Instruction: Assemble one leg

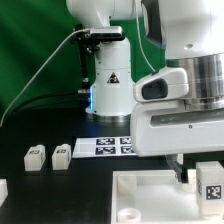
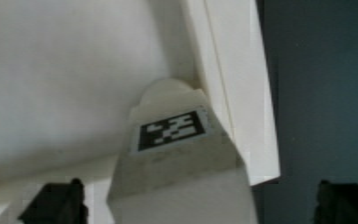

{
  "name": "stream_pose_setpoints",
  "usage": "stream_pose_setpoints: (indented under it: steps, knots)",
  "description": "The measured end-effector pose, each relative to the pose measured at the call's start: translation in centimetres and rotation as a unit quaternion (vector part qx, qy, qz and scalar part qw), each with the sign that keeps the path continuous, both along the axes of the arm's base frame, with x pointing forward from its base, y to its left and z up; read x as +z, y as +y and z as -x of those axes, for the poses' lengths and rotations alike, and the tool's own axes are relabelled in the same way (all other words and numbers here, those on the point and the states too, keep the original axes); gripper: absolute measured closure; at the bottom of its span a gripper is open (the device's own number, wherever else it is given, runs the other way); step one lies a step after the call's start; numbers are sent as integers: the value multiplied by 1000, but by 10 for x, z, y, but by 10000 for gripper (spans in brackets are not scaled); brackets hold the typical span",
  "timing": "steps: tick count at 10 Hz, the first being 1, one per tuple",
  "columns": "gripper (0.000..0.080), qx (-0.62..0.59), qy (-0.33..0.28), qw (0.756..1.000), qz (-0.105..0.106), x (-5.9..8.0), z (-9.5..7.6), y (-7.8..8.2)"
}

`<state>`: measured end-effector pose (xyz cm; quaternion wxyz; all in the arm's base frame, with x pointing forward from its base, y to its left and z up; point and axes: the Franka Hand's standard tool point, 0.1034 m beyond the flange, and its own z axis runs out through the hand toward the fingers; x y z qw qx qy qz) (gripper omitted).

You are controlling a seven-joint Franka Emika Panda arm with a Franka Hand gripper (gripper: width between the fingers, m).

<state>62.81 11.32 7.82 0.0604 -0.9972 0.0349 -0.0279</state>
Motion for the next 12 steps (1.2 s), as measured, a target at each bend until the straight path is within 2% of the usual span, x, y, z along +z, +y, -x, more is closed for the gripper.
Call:
stream_pose_setpoints:
  steps: [1,2,3,4,5,7,8,9,11,12]
  knots:
    - [195,-18,2,1000,-1,0,0,0]
    - [332,-25,3,1000,-2,0,0,1]
    - [332,-36,4,999,-3,0,0,1]
    - [471,-81,10,997,-7,0,0,1]
    - [503,-119,15,993,-9,-1,0,-1]
    - [503,-199,25,980,-14,-1,0,-3]
    - [503,-311,42,949,-36,-2,0,-6]
    - [503,-416,57,906,-57,-2,1,-9]
    - [503,-568,86,815,-73,-3,4,-5]
    - [502,-615,97,778,-81,-4,4,-3]
